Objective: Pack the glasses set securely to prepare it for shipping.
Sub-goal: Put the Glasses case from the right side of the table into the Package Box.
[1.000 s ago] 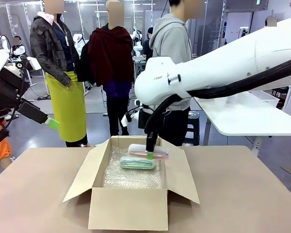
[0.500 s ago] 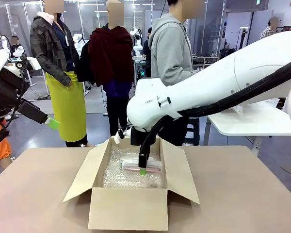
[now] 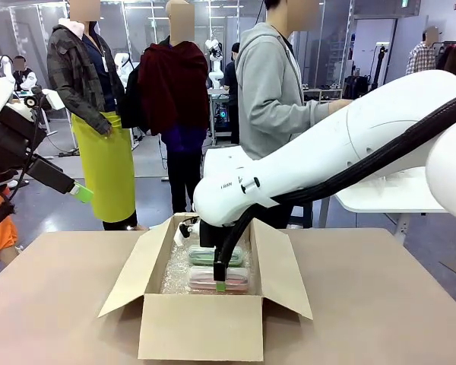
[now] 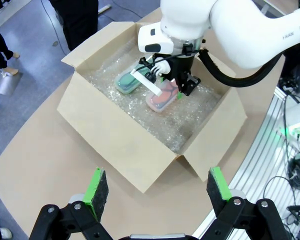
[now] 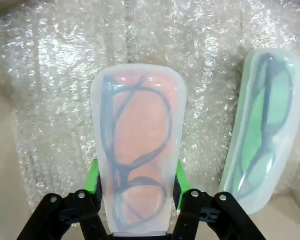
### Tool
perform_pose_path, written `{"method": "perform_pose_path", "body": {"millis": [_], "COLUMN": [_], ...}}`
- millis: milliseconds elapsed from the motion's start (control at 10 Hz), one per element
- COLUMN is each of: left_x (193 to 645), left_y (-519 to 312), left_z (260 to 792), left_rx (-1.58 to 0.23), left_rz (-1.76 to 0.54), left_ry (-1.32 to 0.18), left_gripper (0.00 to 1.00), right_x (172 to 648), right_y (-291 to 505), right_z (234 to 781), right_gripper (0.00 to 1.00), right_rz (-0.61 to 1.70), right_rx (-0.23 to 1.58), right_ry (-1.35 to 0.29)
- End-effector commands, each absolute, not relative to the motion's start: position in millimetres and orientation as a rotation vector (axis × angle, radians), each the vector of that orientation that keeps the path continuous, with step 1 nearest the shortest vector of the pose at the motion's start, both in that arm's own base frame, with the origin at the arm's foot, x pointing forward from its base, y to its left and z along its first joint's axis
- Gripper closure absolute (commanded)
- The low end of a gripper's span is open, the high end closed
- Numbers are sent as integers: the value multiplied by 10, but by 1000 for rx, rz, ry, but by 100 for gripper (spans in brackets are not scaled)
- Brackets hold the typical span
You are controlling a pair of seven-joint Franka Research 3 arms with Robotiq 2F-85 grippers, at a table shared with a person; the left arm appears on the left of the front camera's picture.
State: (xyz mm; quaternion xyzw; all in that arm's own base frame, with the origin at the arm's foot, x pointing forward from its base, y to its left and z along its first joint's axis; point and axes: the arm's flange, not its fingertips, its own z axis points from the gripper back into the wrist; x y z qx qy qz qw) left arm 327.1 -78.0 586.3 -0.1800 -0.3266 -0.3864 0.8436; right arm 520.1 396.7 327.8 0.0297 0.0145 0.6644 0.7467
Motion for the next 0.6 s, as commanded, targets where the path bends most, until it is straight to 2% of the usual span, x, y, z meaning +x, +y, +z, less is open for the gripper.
{"method": "perform_pose_path", "body": {"millis": [0, 100, 200, 500], "left_x": [3270, 3270, 3270, 3270], "left_y": [-765, -765, -765, -765], "left_z": [5877, 5877, 5877, 5877], "left_rx": [-391, -391, -391, -391], "left_rz": [-824, -824, -824, -824], "left_ry": [-693, -693, -693, -693], "left_gripper": [0, 0, 0, 0], "right_x": [5177, 5169, 5158, 5138], "right_y": [4007, 4011, 4010, 3971], "right_z": [3294, 3310, 3307, 3395], "right_gripper": [68, 18, 0, 0], "right_rz": [1454, 1458, 1462, 1459], "right_rx": [36, 34, 24, 9], "right_ry": [24, 27, 30, 9]}}
